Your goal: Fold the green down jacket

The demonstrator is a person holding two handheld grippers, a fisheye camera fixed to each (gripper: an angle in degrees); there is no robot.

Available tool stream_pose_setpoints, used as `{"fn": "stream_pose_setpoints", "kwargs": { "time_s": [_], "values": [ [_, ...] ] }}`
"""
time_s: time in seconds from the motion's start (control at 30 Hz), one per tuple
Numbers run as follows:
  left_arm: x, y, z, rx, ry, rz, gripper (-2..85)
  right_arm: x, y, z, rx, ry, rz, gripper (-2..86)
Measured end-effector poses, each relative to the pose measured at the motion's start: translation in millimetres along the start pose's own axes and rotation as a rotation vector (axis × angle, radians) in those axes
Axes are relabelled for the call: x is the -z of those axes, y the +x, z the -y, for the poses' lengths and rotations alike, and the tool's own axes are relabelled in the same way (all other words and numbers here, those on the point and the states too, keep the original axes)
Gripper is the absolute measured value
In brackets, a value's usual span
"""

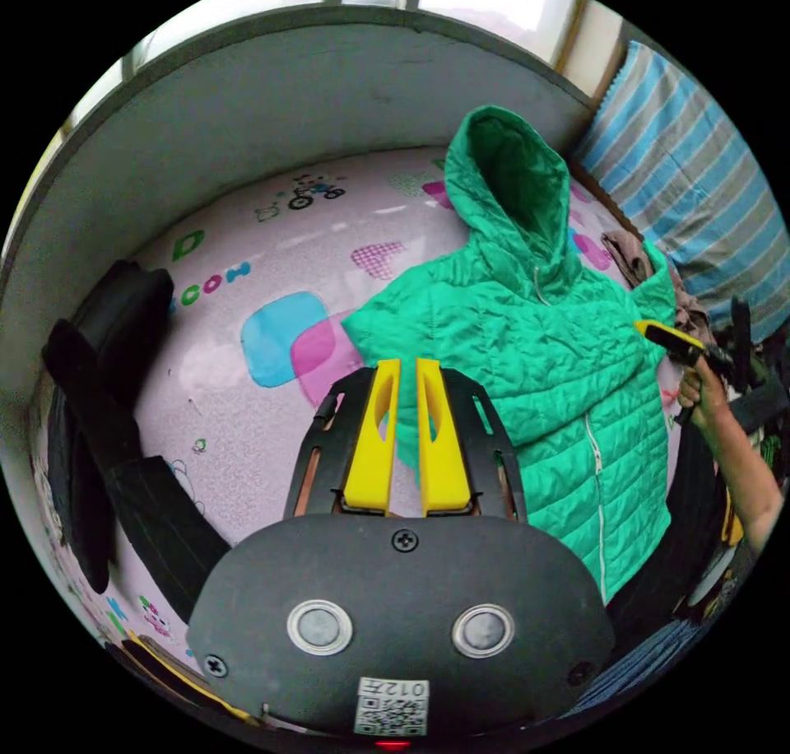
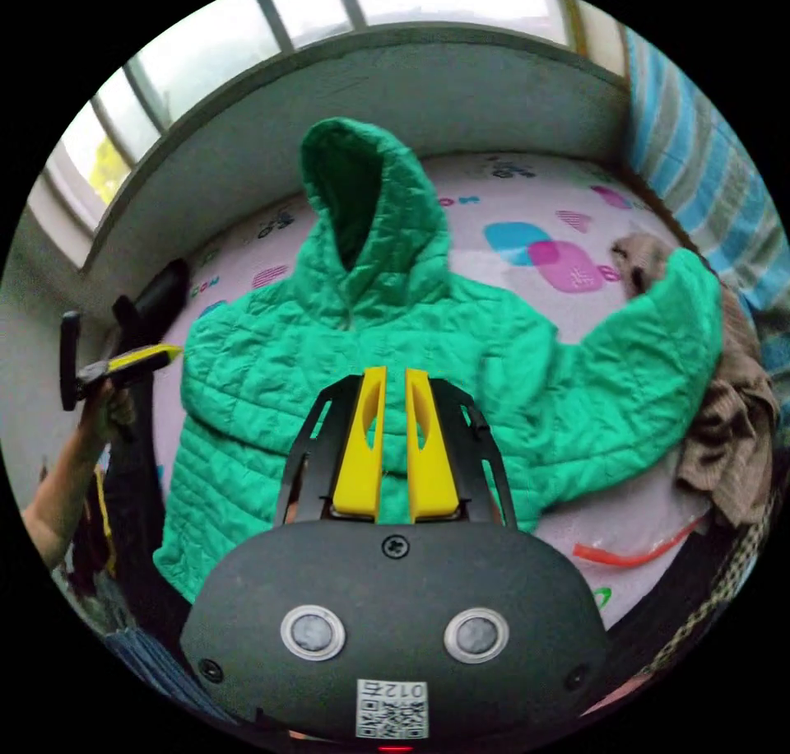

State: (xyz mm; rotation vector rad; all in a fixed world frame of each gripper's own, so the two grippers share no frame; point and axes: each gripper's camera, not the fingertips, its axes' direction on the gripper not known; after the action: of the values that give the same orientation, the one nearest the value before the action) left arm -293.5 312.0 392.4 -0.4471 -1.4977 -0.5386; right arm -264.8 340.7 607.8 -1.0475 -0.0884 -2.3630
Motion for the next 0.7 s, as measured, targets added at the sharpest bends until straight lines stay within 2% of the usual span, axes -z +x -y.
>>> {"fn": "stream_pose_setpoints", "kwargs": {
  "time_s": [0.1, 0.2, 0.33, 0.4, 0.6, 0.7],
  "values": [
    [-15.9, 5.1, -9.5, 0.002, 0.004, 0.046, 1.2, -26.3, -39.2, 40.8, 0.088, -0.126, 0.204, 4.5],
    [-30.6, -9.7, -12.9, 0.094, -0.019, 0.03, 1.0, -56.6, -85.3, 89.7, 0.169, -0.262, 0.353, 6.0],
    [-36.2, -29.3, -12.2, 0.149, 0.008, -0.008, 0.9, -87.7, -142.1, 143.8, 0.274, -0.343, 0.354, 7.1],
    [-37.6, -37.0, -12.9, 0.167, 0.022, -0.028, 0.9, -115.4, -175.4, 170.1, 0.339, -0.449, 0.347, 8.0],
    [-38.2, -53.5, -19.8, 0.179, 0.081, -0.031, 0.8, -170.6, -227.4, 201.0, 0.455, -0.648, 0.257, 9.9],
    [-38.1, -64.6, -17.7, 0.186, 0.073, -0.054, 0.7, -169.9, -232.7, 217.5, 0.422, -0.607, 0.308, 9.6]
  ]
}}
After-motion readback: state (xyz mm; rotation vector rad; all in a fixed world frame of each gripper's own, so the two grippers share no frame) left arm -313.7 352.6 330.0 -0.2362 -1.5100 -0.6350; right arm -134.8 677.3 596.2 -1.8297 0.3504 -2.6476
